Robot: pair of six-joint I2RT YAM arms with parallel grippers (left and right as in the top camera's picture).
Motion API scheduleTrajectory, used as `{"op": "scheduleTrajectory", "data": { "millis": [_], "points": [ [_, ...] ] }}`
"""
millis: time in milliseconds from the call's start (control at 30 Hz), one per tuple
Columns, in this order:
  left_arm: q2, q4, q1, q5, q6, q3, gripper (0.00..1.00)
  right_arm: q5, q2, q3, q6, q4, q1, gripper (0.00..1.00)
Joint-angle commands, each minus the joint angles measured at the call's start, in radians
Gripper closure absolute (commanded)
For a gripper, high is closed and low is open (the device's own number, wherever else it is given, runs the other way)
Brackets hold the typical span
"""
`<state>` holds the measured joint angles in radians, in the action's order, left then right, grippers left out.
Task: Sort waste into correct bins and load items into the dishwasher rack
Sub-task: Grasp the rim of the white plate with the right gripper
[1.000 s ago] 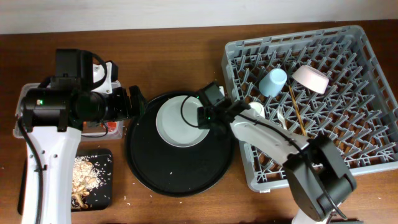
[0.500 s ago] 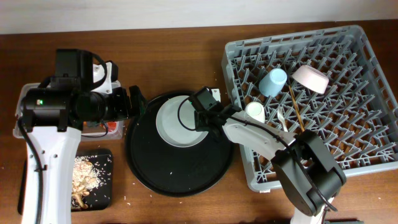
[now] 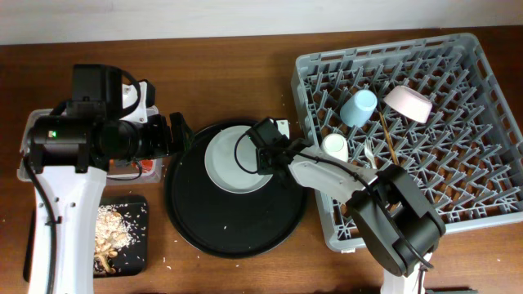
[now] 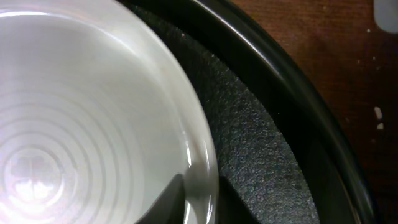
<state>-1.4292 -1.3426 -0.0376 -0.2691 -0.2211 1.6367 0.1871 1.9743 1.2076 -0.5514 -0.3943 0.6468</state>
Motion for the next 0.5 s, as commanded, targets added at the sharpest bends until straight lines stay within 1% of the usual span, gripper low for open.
{"op": "scheduleTrajectory", "data": {
  "millis": [0, 67, 300, 400, 467],
  "points": [
    [0.010, 0.002, 0.003, 0.003, 0.013, 0.018, 0.01, -0.003, 0.019, -0.002, -0.007, -0.008, 0.008, 0.91],
    [0.010, 0.002, 0.003, 0.003, 0.013, 0.018, 0.01, -0.035, 0.018, 0.006, -0.007, -0.008, 0.008, 0.96],
    [0.010, 0.002, 0.003, 0.003, 0.013, 0.018, 0.01, -0.044, -0.011, 0.045, -0.006, -0.012, 0.008, 0.96],
    [0.010, 0.002, 0.003, 0.003, 0.013, 0.018, 0.01, -0.044, -0.081, 0.057, -0.003, -0.018, 0.007, 0.96],
    [0.010, 0.002, 0.003, 0.003, 0.013, 0.018, 0.01, -0.044, -0.131, 0.057, 0.026, -0.031, 0.007, 0.96]
  ]
}}
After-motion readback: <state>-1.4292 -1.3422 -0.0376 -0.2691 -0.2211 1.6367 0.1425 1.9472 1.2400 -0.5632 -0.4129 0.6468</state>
